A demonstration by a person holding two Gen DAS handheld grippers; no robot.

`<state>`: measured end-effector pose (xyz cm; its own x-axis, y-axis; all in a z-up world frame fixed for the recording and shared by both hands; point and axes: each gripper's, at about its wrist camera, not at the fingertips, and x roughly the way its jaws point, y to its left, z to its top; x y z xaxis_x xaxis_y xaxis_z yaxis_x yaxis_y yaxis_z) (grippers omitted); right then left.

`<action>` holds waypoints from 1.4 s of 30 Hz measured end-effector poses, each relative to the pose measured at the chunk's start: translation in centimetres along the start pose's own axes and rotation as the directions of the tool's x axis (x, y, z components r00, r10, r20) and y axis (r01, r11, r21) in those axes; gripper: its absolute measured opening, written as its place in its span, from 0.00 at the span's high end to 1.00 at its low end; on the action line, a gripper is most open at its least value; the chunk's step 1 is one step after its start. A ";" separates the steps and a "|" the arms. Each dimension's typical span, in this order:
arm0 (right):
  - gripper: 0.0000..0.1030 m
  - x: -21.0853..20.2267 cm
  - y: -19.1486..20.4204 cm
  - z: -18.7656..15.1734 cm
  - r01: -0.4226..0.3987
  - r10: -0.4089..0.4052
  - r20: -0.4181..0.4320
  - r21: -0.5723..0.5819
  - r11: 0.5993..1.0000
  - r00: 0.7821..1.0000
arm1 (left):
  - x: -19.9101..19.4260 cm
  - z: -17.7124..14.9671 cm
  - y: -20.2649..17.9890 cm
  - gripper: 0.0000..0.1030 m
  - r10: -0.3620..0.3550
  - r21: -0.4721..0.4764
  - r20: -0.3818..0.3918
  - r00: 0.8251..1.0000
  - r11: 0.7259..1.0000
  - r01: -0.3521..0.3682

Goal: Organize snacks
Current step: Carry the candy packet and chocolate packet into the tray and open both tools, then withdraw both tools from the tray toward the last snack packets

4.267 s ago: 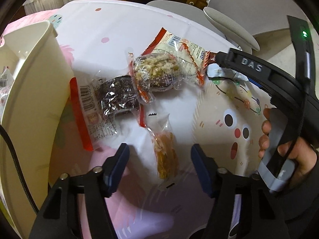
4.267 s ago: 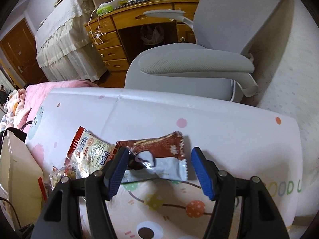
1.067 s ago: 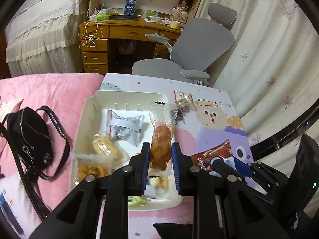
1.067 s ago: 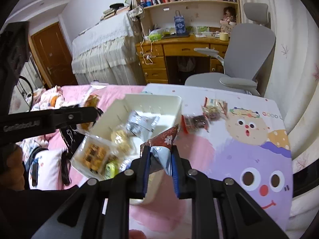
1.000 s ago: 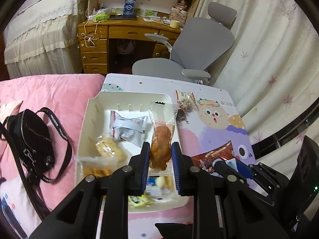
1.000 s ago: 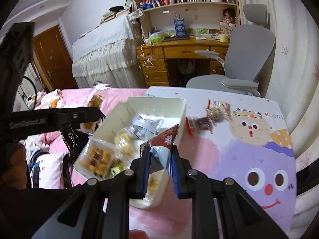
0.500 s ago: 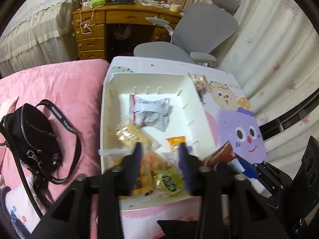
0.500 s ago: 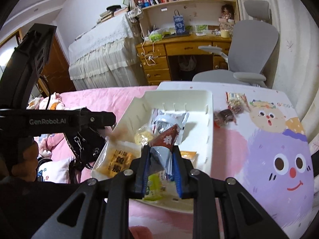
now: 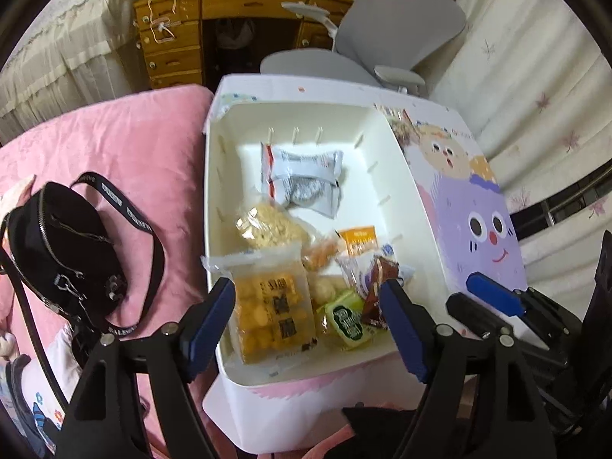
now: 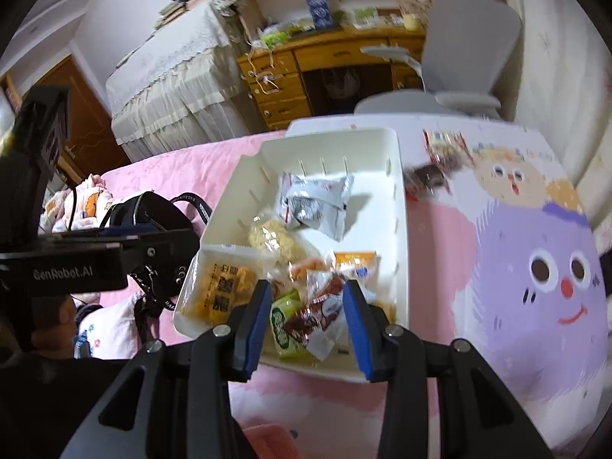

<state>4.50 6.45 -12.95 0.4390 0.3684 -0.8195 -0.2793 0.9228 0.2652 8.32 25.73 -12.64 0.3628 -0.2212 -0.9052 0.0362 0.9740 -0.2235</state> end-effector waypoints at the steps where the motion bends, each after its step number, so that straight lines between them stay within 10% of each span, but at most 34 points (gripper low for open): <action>1: 0.62 -0.2 -0.6 -0.1 0.003 -0.002 -0.012 0.022 1.000 1.000 | 0.3 -0.1 -0.2 0.25 -0.009 0.005 -0.014 1.000 1.000 0.009; 24: 0.53 -1.6 -10.6 5.8 0.009 -0.007 -0.027 0.071 0.997 1.000 | 1.3 7.8 -8.8 0.16 -0.025 0.222 -0.072 0.997 0.974 0.041; 42: 0.40 5.5 -18.7 14.8 0.039 -0.025 0.158 -0.086 0.996 0.987 | 10.0 18.2 -18.9 0.11 0.090 0.532 -0.216 0.972 0.846 0.040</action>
<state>24.78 -7.10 -14.92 0.5751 0.3581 -0.7356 -0.3341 0.9235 0.1884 28.25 6.02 -10.87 0.1546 -0.1380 -0.9783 0.5402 0.8409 -0.0333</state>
